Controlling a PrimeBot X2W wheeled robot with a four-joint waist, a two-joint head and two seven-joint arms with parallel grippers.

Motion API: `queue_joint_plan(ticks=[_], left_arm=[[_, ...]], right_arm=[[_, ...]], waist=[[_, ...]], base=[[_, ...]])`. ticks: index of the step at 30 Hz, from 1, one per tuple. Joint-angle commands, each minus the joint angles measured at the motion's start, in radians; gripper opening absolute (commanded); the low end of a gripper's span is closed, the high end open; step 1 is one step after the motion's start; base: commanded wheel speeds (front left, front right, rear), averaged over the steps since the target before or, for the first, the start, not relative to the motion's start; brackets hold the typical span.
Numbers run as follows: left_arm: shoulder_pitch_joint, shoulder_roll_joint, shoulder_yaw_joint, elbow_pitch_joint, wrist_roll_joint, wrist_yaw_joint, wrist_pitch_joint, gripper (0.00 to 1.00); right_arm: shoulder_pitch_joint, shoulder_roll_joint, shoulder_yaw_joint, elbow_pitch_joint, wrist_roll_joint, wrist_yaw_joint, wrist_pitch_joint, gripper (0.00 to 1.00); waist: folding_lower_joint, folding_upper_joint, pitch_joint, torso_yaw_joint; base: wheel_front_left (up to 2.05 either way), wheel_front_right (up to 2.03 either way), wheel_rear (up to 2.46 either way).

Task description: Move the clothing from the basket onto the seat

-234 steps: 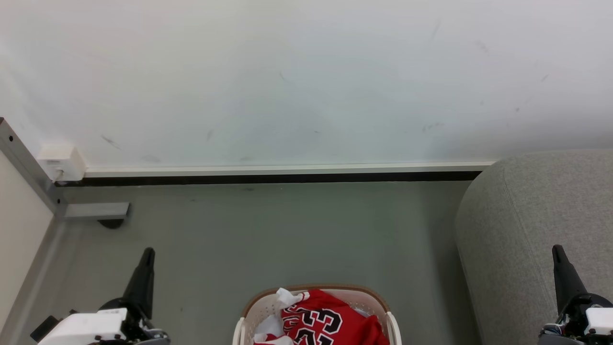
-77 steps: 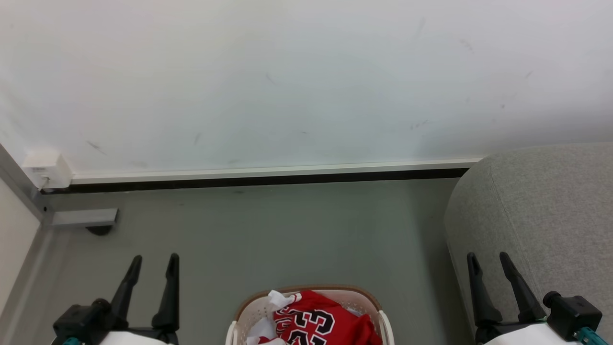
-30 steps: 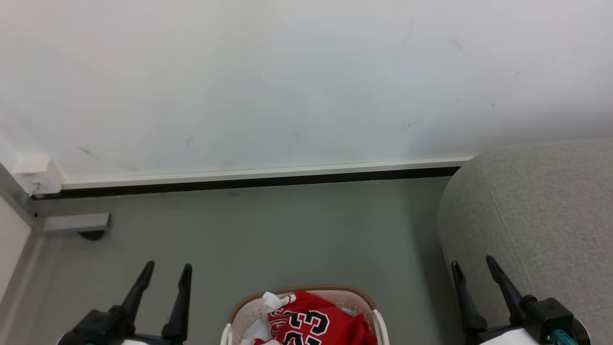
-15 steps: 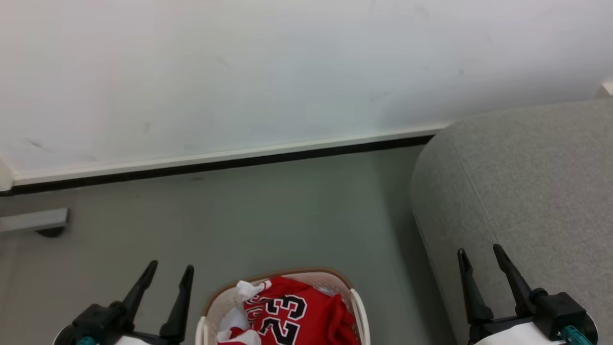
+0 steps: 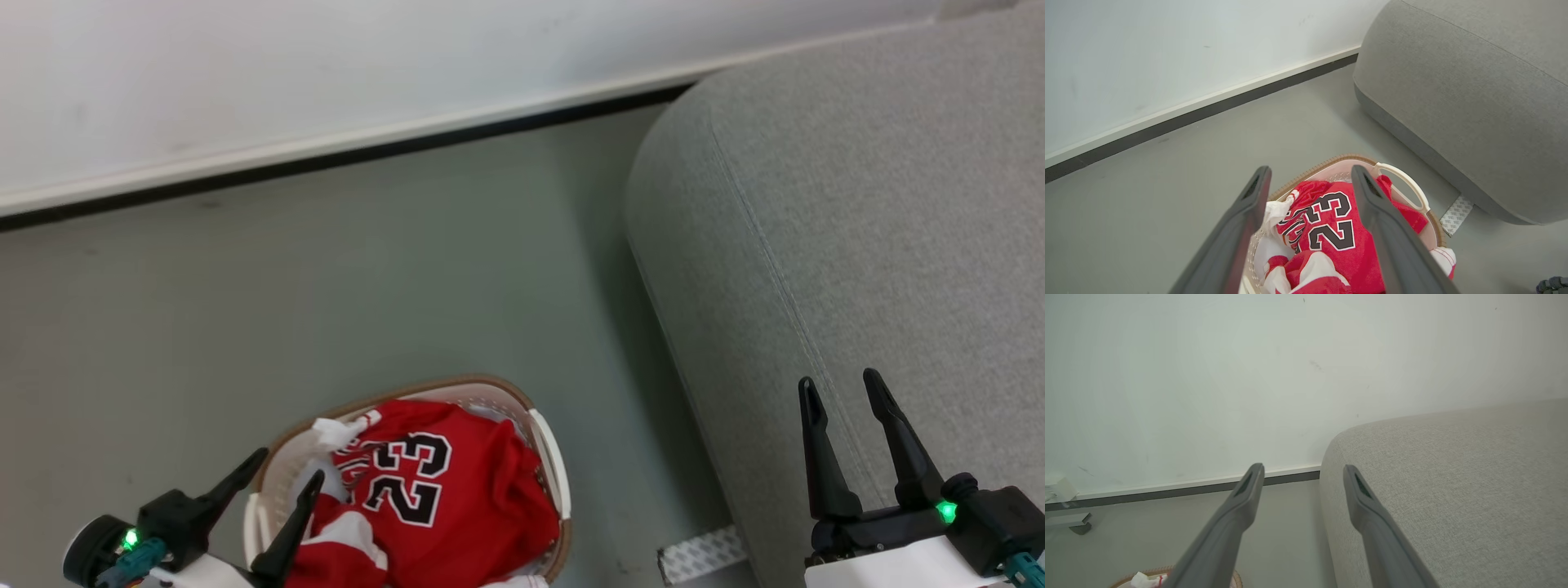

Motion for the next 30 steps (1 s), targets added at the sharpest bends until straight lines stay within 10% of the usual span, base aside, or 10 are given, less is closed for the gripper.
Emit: queue_joint_plan(ticks=[1,15,30], left_arm=[[-0.021,0.02,-0.019,0.012,-0.015,0.001,0.0,1.0],[-0.22,0.169,-0.412,0.218,-0.081,0.001,0.063,1.0],[-0.401,0.198,-0.598,0.414,-0.015,0.007,0.258,1.0]], right_arm=[[0.009,-0.001,0.001,-0.015,0.007,-0.002,-0.002,1.0],[-0.006,-0.001,0.046,-0.19,0.093,-0.002,-0.002,1.0],[-0.006,-0.001,0.1,-0.28,0.134,-0.002,-0.002,1.0]], waist=[[-0.0001,0.0,0.058,-0.049],[-0.0001,0.0,0.218,-0.128],[-0.0001,0.0,0.362,-0.194]], base=[[0.0,0.0,0.0],[0.0,0.0,0.0],[0.0,0.0,0.0]])
